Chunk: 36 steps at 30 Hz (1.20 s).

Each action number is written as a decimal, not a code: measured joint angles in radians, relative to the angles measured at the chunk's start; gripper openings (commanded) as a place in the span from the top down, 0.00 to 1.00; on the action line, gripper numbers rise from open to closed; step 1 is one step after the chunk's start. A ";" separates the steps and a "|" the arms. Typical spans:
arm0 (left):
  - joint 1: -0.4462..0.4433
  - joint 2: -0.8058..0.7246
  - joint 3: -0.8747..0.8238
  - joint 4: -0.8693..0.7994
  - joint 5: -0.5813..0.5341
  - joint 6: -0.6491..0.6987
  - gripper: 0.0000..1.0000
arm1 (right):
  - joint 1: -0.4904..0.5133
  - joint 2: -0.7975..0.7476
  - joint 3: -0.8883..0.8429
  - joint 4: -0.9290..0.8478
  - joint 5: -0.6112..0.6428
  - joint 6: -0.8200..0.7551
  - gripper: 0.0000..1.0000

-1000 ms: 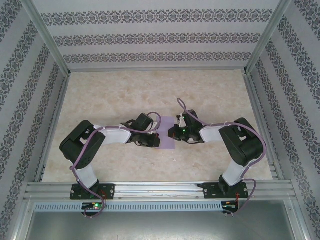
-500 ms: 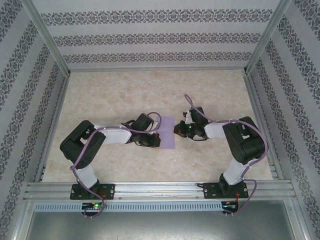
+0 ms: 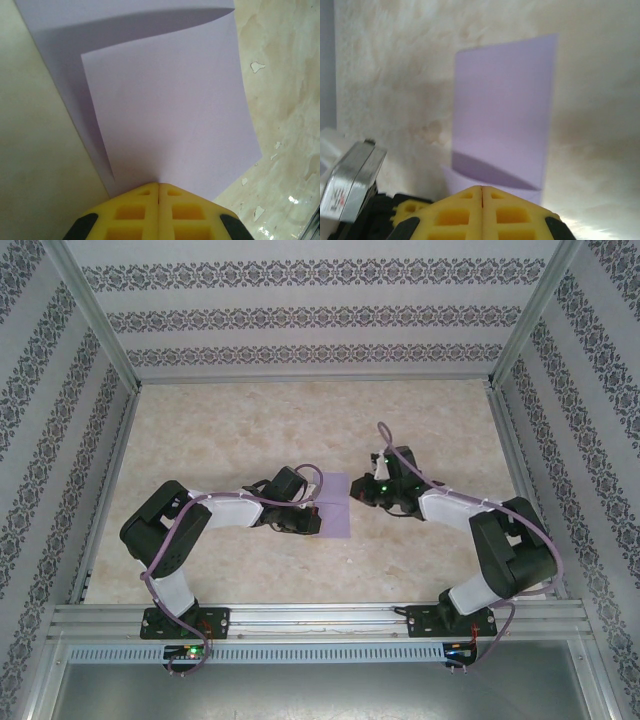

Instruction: Fold a paper plane with a square sheet of paper (fold left side to right side)

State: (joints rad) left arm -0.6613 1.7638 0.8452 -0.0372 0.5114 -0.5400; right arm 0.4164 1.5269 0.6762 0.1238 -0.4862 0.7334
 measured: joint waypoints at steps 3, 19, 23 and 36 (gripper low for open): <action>0.000 0.000 0.002 -0.002 0.000 0.000 1.00 | 0.080 0.009 -0.015 0.014 0.008 0.037 1.00; -0.005 -0.001 0.006 -0.008 -0.011 0.000 1.00 | 0.155 0.205 0.026 0.090 0.027 0.100 1.00; -0.007 -0.003 0.016 -0.026 -0.016 0.000 1.00 | 0.148 0.209 0.026 0.094 0.022 0.103 1.00; -0.007 -0.053 0.042 -0.095 0.007 -0.011 1.00 | 0.135 0.224 0.020 0.126 -0.020 0.109 1.00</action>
State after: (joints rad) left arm -0.6685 1.7107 0.8867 -0.1322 0.5182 -0.5510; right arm 0.5514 1.7512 0.6964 0.2501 -0.5060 0.8425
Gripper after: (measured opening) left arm 0.043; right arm 0.042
